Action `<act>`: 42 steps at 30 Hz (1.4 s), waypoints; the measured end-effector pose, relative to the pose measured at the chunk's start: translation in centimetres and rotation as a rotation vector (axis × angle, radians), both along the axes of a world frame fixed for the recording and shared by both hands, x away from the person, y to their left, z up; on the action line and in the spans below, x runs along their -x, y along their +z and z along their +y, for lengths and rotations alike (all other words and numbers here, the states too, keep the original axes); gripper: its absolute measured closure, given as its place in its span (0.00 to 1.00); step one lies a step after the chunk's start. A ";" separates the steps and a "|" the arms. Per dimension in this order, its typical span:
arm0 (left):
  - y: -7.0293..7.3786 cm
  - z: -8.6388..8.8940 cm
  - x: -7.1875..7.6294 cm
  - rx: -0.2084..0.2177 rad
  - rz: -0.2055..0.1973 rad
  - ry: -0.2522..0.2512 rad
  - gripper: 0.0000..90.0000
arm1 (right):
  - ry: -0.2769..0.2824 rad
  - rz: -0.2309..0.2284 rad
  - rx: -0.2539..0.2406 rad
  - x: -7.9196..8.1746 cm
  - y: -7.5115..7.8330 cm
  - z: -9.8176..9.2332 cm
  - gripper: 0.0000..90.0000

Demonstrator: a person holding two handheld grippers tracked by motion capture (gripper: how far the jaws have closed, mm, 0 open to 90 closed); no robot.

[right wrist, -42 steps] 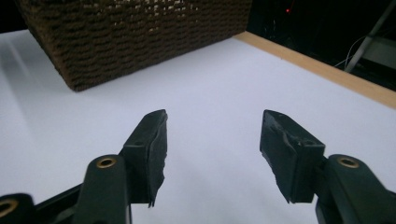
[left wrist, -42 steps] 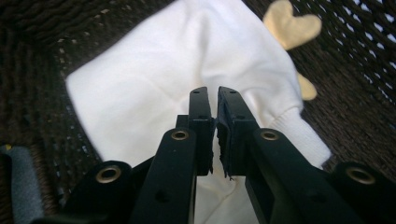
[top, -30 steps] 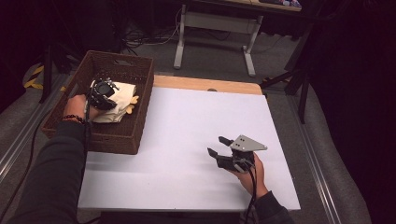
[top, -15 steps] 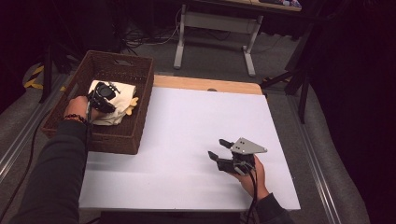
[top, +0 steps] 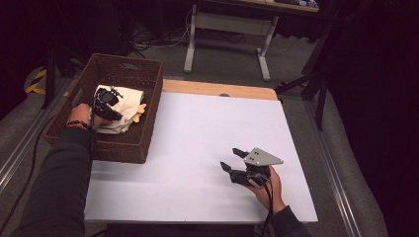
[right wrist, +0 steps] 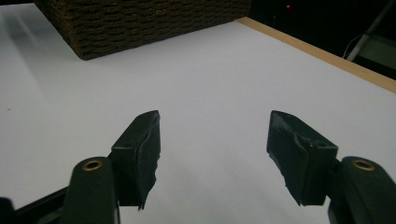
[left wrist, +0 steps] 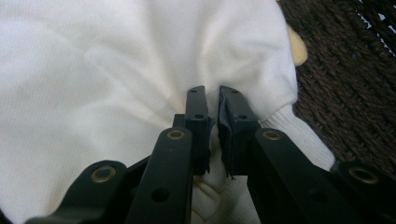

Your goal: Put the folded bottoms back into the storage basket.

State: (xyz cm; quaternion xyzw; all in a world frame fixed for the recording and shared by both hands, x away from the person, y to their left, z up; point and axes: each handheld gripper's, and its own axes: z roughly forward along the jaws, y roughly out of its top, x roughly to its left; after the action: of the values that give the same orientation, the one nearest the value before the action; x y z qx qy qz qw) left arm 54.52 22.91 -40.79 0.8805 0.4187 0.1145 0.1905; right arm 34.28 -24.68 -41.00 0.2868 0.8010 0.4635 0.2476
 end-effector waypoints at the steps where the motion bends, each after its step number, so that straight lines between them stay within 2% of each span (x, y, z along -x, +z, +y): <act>1: 0.0 0.0 0.0 0.001 0.001 0.000 0.92 | 0.001 -0.006 -0.003 0.1 0.1 -0.1 0.40; 5: 0.2 -0.2 0.0 -0.001 0.004 -0.001 0.92 | 0.000 -0.014 -0.003 0.3 0.2 -0.3 0.40; 6: 0.4 -0.2 0.0 -0.018 -0.012 -0.003 0.92 | 0.002 -0.015 -0.003 0.3 0.2 -0.3 0.40; 7: 0.5 -0.3 0.1 -0.007 -0.015 0.005 0.91 | 0.003 -0.016 -0.002 0.3 0.2 -0.4 0.39; 11: 1.4 -0.4 0.5 -0.018 -0.091 0.016 0.87 | 0.009 -0.021 -0.005 0.4 0.3 -0.4 0.40; 15: 2.1 -0.4 0.8 -0.028 -0.146 0.023 0.84 | 0.009 -0.031 -0.005 0.4 0.3 -0.5 0.39; 17: 2.4 -0.4 0.8 -0.011 -0.160 0.023 0.84 | -0.001 -0.037 0.001 0.5 0.3 -0.5 0.38; 24: 3.2 -0.4 1.1 -0.016 -0.207 0.031 0.76 | 0.007 -0.050 0.013 0.7 0.3 -0.4 0.38; 33: 4.0 -0.1 1.9 0.051 -0.267 0.059 0.60 | 0.000 -0.066 0.018 1.0 0.3 -0.7 0.38; 35: 4.0 -0.1 2.0 0.060 -0.266 0.056 0.56 | 0.003 -0.060 0.020 1.1 0.2 -0.7 0.39; 39: 4.3 -0.1 2.1 0.083 -0.279 0.055 0.44 | 0.010 -0.080 0.033 1.2 0.1 -0.5 0.39; 42: 4.3 -0.1 2.2 0.102 -0.271 0.056 0.37 | 0.012 -0.077 0.032 1.3 0.0 -0.4 0.39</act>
State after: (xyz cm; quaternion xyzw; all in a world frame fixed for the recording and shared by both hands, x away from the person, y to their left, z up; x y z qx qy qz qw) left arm 52.30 22.84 -36.47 0.8341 0.4189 0.2162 0.2865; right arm 33.03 -25.11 -40.98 0.2599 0.7999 0.4629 0.2798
